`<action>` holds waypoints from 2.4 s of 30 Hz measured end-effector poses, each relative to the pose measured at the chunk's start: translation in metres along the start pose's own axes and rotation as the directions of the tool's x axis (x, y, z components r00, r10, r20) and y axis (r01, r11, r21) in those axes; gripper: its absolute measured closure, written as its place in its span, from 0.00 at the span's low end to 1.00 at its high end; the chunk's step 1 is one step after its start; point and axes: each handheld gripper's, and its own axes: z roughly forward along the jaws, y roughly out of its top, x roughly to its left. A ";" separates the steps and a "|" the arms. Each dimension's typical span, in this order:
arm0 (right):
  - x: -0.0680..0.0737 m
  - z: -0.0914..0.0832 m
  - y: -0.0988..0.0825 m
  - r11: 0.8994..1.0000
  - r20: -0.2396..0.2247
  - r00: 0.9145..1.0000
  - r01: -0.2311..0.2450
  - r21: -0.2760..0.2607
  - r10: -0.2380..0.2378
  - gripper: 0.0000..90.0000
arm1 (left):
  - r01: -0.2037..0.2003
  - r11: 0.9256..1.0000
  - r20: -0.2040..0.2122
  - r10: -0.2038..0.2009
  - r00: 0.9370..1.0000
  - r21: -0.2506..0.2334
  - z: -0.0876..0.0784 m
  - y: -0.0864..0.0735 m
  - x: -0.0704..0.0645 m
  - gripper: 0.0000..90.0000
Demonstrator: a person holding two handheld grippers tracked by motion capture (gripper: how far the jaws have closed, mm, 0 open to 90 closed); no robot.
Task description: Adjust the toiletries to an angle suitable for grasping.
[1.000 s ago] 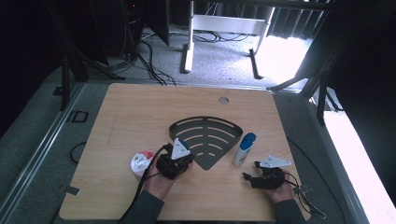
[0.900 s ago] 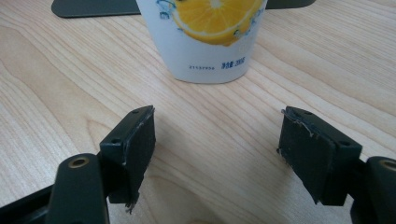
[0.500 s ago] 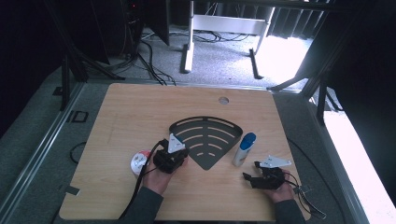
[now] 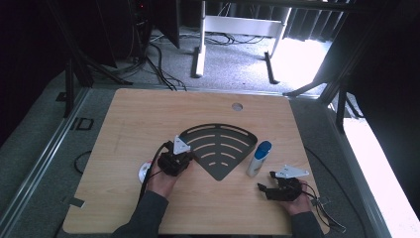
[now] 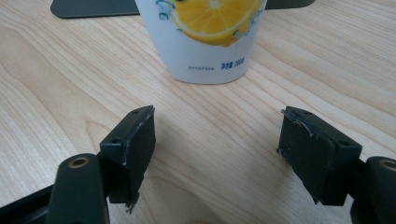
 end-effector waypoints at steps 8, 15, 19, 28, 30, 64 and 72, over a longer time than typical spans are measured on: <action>0.000 0.000 0.000 1.000 0.018 1.000 -0.014 -0.008 0.014 0.39 | 0.024 1.000 -0.018 -0.024 1.000 -0.001 0.008 0.007 0.012 0.99; -0.004 -0.002 0.003 0.998 0.034 0.998 -0.061 -0.010 0.061 0.69 | 0.025 1.000 0.022 -0.025 0.999 -0.012 0.004 -0.001 0.006 0.96; -0.006 -0.005 0.009 0.997 0.061 0.996 -0.070 -0.017 0.071 0.89 | 0.023 0.999 0.046 -0.022 0.999 -0.024 0.000 -0.006 0.002 0.95; -0.018 -0.007 0.035 0.993 0.086 0.991 -0.093 -0.074 0.099 1.00 | 0.040 0.998 0.098 -0.034 0.995 -0.056 -0.005 -0.015 -0.009 0.93; -0.019 -0.004 0.041 0.993 0.091 0.991 -0.093 -0.072 0.099 1.00 | 0.043 0.997 0.097 -0.037 0.995 -0.068 -0.006 -0.016 -0.013 0.93; -0.031 0.013 0.056 0.993 -0.128 0.988 -0.094 -0.077 0.083 1.00 | -0.006 1.000 0.126 0.007 0.992 -0.008 0.001 -0.033 -0.020 0.90; -0.027 0.018 0.058 0.993 -0.164 0.983 -0.092 -0.074 0.078 1.00 | -0.016 1.000 0.146 0.016 0.989 -0.002 0.004 -0.033 -0.024 0.90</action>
